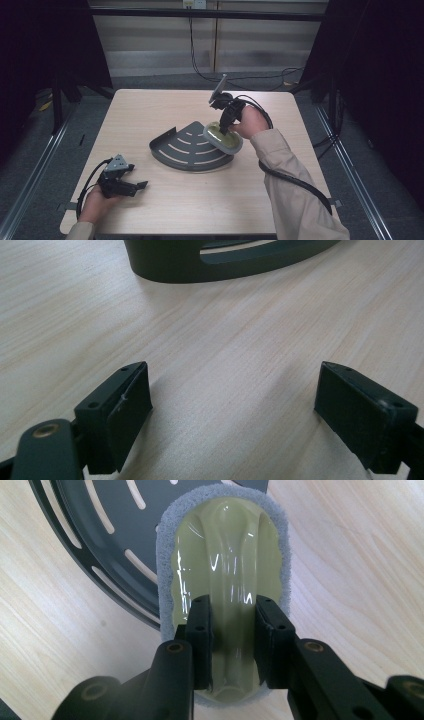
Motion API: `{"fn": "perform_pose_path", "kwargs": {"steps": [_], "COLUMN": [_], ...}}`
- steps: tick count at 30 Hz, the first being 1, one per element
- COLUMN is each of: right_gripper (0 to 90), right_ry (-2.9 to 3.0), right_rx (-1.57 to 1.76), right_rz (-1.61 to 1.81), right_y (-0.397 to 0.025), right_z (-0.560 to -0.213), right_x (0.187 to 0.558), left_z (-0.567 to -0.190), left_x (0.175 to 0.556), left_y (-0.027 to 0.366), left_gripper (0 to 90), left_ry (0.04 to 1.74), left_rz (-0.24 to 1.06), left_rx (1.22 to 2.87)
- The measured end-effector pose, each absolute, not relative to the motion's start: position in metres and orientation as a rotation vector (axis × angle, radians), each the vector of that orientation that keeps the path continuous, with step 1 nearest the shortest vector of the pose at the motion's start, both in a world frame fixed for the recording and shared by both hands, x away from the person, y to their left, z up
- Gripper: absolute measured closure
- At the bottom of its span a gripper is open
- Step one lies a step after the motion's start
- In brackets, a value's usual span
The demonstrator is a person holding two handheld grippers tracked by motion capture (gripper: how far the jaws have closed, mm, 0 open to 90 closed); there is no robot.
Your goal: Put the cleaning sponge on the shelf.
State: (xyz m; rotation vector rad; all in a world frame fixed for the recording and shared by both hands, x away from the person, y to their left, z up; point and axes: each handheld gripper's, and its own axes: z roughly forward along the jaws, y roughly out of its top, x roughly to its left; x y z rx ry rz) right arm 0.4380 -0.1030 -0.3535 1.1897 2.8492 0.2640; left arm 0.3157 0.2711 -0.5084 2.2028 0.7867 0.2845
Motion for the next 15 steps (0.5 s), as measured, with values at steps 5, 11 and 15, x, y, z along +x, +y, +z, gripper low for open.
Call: {"fn": "perform_pose_path", "kwargs": {"steps": [5, 11, 15], "right_gripper": [71.5, 71.5, 71.5], "right_ry": [2.851, 2.843, 2.845], "right_rx": [1.181, 1.198, 1.194], "right_rz": [0.266, 0.268, 0.269], "right_y": [-0.1002, -0.0978, -0.0961], "right_z": [-0.3532, -0.3525, -0.3526], "right_x": [0.4412, 0.4431, 0.4454], "left_z": [-0.5084, -0.5082, -0.5083], "left_x": [0.3155, 0.3155, 0.3153], "left_y": [0.2709, 0.2709, 0.2706], "left_gripper": [14.4, 14.4, 14.4], "left_ry": [0.786, 0.781, 0.780], "left_rz": [0.292, 0.297, 0.301], "left_rx": [2.208, 2.213, 2.214]}}
